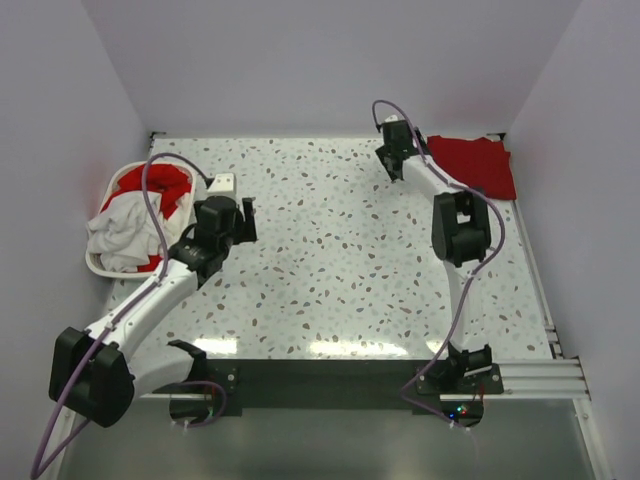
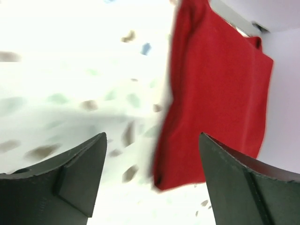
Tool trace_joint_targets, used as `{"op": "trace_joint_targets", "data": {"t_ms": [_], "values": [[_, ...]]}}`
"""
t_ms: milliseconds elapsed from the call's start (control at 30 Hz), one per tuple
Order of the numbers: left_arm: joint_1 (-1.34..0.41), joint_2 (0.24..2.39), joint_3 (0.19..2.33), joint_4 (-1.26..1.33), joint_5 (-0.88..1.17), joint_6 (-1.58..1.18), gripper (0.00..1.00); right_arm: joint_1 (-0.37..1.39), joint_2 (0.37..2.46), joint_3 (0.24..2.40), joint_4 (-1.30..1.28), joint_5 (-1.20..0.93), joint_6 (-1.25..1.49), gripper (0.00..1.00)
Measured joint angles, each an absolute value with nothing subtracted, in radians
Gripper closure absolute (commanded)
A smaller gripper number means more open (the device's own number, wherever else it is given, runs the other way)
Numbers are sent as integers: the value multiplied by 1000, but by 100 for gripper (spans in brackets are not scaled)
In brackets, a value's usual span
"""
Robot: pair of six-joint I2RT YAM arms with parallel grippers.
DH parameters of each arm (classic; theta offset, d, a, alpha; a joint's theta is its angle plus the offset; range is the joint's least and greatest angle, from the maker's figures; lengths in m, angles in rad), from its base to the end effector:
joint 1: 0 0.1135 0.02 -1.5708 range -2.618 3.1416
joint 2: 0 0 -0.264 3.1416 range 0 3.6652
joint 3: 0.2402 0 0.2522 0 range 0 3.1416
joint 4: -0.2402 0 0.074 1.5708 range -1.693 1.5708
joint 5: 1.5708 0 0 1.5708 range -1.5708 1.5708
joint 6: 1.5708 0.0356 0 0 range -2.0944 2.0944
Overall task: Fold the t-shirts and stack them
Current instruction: Neatly place the folded tshirt to the corner, then reset both grippers
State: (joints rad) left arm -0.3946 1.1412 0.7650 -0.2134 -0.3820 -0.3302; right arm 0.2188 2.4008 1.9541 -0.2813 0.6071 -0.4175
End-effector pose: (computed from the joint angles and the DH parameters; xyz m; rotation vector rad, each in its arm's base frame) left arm 0.2349 -0.0834 0.2598 -0.1493 2.1077 -0.0180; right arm 0.5303 0.0971 0.1713 -0.4026 2.2293 -0.7990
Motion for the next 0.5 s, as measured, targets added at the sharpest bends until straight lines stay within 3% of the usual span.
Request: {"op": "trace_joint_targets", "data": {"t_ms": [200, 500], "values": [[-395, 1077, 765, -219, -382, -334, 16, 324, 2102, 1870, -457, 420, -167, 13], [-395, 866, 764, -287, -398, -366, 10, 301, 1368, 1520, -619, 297, 96, 2]]}}
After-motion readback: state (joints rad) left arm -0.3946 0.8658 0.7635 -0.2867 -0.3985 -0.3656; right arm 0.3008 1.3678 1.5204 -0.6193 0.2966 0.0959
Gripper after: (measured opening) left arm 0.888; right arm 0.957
